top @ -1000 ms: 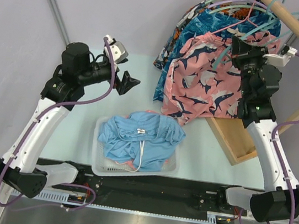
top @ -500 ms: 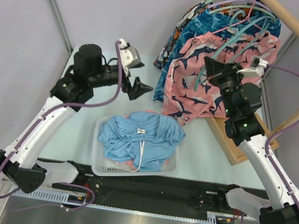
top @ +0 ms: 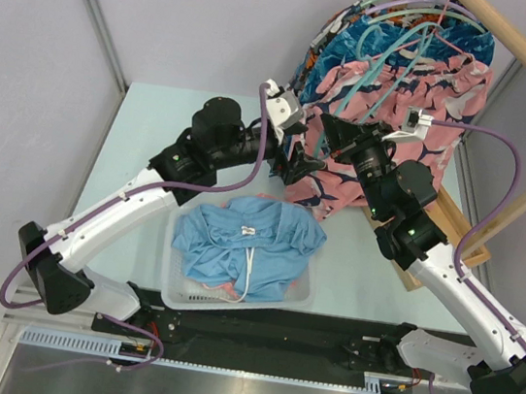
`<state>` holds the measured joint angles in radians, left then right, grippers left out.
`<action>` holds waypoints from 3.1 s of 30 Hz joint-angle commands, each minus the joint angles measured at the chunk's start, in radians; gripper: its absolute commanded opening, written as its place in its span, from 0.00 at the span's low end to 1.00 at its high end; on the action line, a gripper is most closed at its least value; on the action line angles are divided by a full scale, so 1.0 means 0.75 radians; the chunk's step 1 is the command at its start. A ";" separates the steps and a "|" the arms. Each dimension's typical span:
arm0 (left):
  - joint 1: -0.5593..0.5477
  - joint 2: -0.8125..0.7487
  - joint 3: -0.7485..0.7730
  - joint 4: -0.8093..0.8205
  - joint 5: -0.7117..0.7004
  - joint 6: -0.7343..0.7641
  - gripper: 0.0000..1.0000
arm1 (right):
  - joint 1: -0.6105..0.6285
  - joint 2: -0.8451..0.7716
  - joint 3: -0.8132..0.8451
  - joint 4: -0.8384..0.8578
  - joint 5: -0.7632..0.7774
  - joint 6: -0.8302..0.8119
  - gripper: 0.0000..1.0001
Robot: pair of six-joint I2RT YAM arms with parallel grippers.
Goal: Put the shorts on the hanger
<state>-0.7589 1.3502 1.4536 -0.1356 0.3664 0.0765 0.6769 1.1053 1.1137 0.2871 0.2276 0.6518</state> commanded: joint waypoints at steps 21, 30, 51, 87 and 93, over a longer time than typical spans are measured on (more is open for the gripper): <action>0.099 -0.006 0.060 -0.038 -0.068 -0.147 0.00 | 0.087 -0.024 0.008 -0.045 -0.082 -0.154 0.49; 0.421 -0.225 -0.069 -0.408 0.442 0.131 0.00 | -0.043 -0.203 0.004 -0.517 -0.843 -0.831 1.00; 0.634 -0.346 -0.279 -1.257 0.780 0.961 0.00 | 0.050 -0.093 0.335 -1.364 -0.755 -1.546 1.00; 0.615 -0.297 -0.341 -1.370 0.880 1.324 0.00 | 0.096 0.058 0.423 -1.193 -1.173 -1.720 0.61; 0.613 -0.334 -0.367 -1.290 0.853 1.269 0.00 | 0.098 0.083 0.434 -1.223 -1.197 -1.777 0.36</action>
<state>-0.2943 1.1393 1.1893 -1.1709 0.9565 1.0286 0.7452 1.1641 1.3888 -0.6529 -0.6556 -0.6548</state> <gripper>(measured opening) 0.135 0.464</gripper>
